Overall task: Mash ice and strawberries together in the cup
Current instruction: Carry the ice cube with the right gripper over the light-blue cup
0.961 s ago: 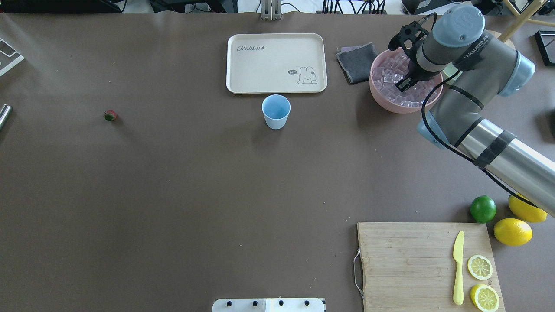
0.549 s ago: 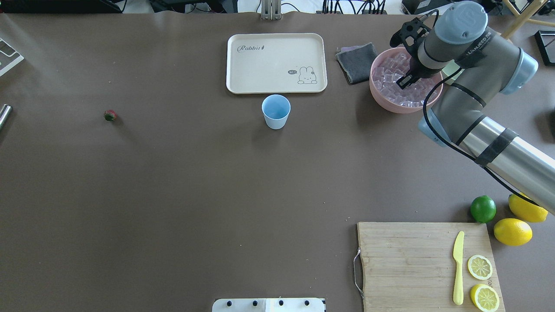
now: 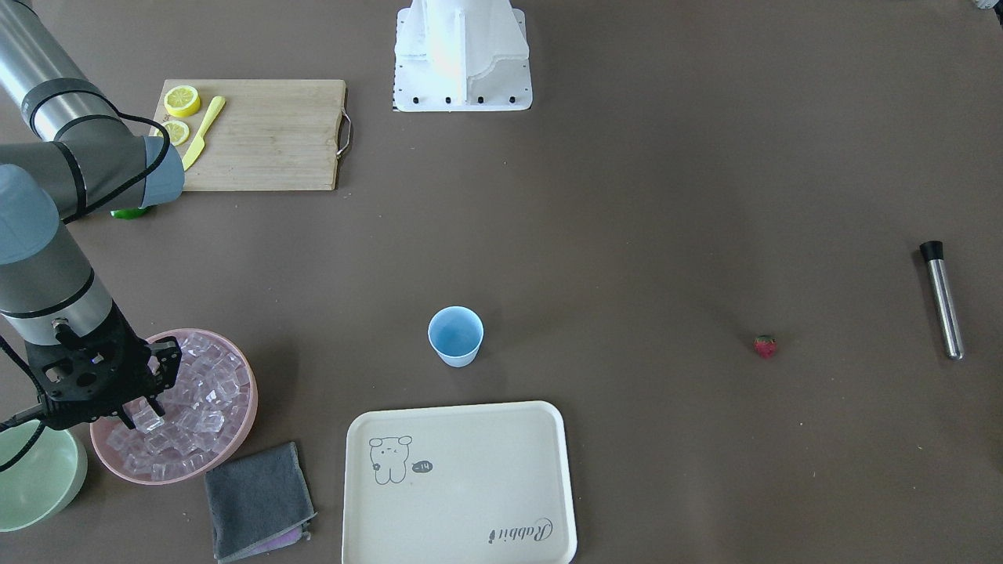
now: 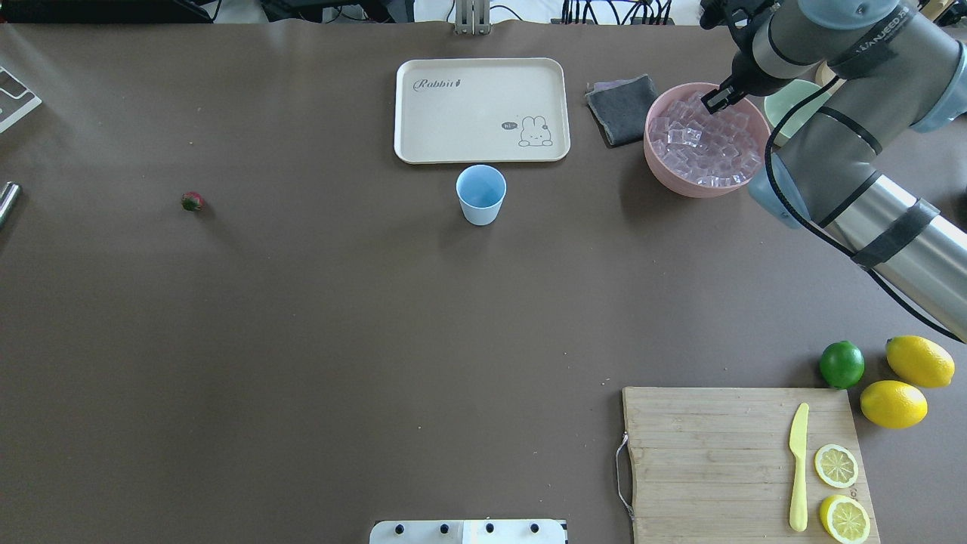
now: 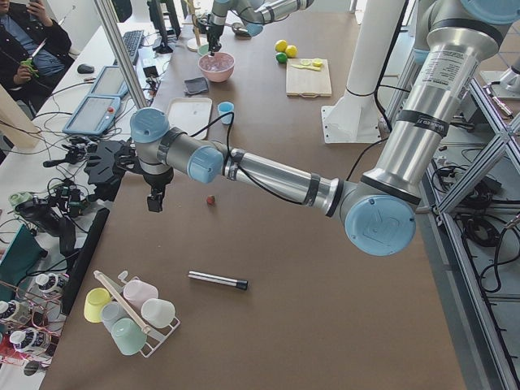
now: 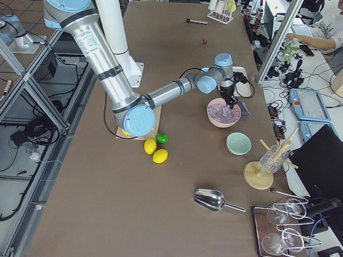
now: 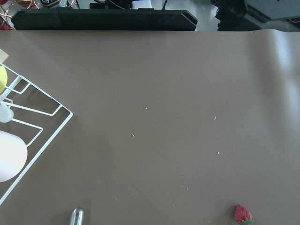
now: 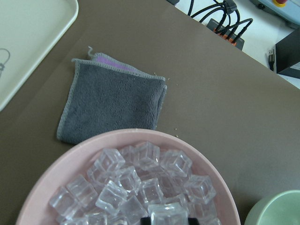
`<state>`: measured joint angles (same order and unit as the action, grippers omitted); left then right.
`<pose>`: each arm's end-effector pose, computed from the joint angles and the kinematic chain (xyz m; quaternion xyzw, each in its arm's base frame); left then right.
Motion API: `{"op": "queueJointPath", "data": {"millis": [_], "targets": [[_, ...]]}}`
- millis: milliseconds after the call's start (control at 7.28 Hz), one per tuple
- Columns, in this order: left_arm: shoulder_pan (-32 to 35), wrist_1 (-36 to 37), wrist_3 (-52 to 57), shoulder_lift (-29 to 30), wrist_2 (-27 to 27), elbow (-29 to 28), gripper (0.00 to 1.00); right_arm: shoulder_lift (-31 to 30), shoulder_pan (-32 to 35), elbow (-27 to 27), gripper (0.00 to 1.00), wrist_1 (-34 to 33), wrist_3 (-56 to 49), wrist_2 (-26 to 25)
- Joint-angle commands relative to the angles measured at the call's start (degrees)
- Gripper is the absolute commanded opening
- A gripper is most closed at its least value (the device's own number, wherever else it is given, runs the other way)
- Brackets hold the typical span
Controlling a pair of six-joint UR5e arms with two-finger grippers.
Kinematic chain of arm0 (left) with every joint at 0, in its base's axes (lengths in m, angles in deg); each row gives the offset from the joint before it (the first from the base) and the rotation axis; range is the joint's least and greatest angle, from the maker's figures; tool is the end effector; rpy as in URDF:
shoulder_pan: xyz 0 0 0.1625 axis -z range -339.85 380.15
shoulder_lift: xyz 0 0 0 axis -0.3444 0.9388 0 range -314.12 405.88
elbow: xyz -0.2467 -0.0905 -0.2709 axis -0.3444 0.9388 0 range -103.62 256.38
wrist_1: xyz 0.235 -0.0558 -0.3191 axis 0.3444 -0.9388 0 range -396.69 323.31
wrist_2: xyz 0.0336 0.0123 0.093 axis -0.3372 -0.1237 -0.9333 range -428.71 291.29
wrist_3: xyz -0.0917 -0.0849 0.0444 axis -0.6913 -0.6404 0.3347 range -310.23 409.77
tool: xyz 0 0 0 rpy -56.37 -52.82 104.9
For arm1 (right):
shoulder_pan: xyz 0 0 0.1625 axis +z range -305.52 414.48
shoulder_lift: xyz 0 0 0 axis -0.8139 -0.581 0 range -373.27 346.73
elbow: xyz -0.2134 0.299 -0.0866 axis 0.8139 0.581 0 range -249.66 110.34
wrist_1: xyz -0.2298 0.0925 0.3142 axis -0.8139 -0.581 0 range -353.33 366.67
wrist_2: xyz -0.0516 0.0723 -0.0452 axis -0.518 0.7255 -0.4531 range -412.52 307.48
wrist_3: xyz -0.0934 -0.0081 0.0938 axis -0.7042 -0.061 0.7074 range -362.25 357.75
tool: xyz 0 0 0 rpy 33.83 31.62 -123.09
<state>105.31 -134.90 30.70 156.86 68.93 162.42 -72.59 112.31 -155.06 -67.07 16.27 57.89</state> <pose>0.0174 -0.6250 0.4428 0.1139 0.4269 -0.0231 0.8968 -0.2930 -0.6294 0.3460 0.2506 -0.3014 -0.1725 0.9036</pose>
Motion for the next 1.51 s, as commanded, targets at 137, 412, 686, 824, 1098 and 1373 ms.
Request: {"op": "queueJointPath", "data": {"millis": [137,412,686,824,1098,1373], "targets": [[0.0,0.1,0.0,0.4,0.1,1.2,0.98,5.0,-3.0,-3.8,0.00,0.0,14.6,-0.1],[-0.2,0.0,0.1,0.4,0.0,1.1,0.98,8.6,-7.0,-3.2,0.00,-0.2,20.7,-1.9],[-1.3,0.1,0.0,0.3,0.0,1.2,0.98,11.0,-13.9,-3.2,0.00,-0.1,25.8,-11.4],[-1.4,0.1,0.0,0.4,0.3,1.3,0.98,11.9,-16.7,-3.2,0.00,-0.2,26.6,-13.9],[-1.4,0.1,-0.1,0.0,0.5,1.8,0.98,12.2,-21.3,-3.1,0.00,0.1,28.2,-18.5],[-1.4,0.2,-0.2,-0.5,0.5,2.6,0.98,13.4,-23.2,-2.3,0.00,-0.2,28.7,-20.1]]}}
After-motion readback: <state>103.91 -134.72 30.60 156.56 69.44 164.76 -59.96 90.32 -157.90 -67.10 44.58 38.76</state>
